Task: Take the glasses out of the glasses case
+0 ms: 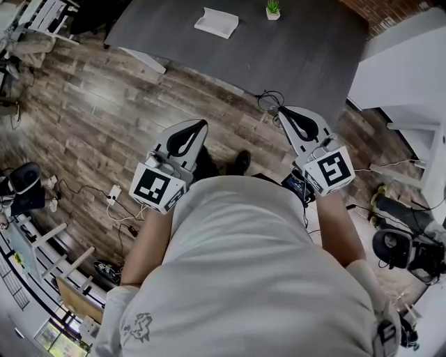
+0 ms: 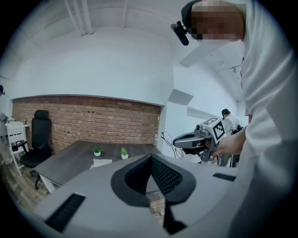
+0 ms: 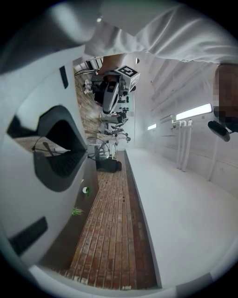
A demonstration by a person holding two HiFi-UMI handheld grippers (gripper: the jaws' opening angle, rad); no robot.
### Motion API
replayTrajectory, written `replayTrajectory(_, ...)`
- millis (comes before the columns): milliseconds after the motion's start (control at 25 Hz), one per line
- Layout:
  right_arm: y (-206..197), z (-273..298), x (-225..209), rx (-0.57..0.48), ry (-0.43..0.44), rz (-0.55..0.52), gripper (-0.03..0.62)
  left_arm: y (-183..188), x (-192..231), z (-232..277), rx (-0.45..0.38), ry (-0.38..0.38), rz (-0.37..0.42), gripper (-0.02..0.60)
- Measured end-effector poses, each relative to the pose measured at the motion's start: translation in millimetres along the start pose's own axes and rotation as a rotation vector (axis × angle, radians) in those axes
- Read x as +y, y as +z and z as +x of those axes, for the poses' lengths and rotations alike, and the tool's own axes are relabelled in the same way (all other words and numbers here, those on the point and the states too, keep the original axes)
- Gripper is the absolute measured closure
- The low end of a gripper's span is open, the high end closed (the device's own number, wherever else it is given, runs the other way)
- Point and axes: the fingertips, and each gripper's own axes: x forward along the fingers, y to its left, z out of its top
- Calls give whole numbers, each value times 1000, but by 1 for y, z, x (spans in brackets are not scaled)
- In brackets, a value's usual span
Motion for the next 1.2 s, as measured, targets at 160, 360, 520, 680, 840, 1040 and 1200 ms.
replayTrajectory(160,1,-2,5,-11,2,0,579,-4,1,-5,-1,11,-5,571)
replayTrajectory(360,6,-3,21,-18,-12,-2,579,-2,-1,-18,-4,-16,13,569)
replayTrajectory(520,12,-4,39,-22,-33,-5,580,2,1,-36,-17,-31,24,571)
replayTrajectory(680,18,1,62,-22,-50,-10,579,1,9,-58,-26,-43,32,571)
replayTrajectory(840,23,5,89,-24,-61,-13,579,-4,18,-85,-35,-41,32,569)
replayTrajectory(1040,32,13,123,-20,-79,-23,579,-10,33,-125,-50,-40,31,569)
replayTrajectory(1200,36,20,150,-20,-92,-28,579,-15,41,-152,-64,-47,28,569)
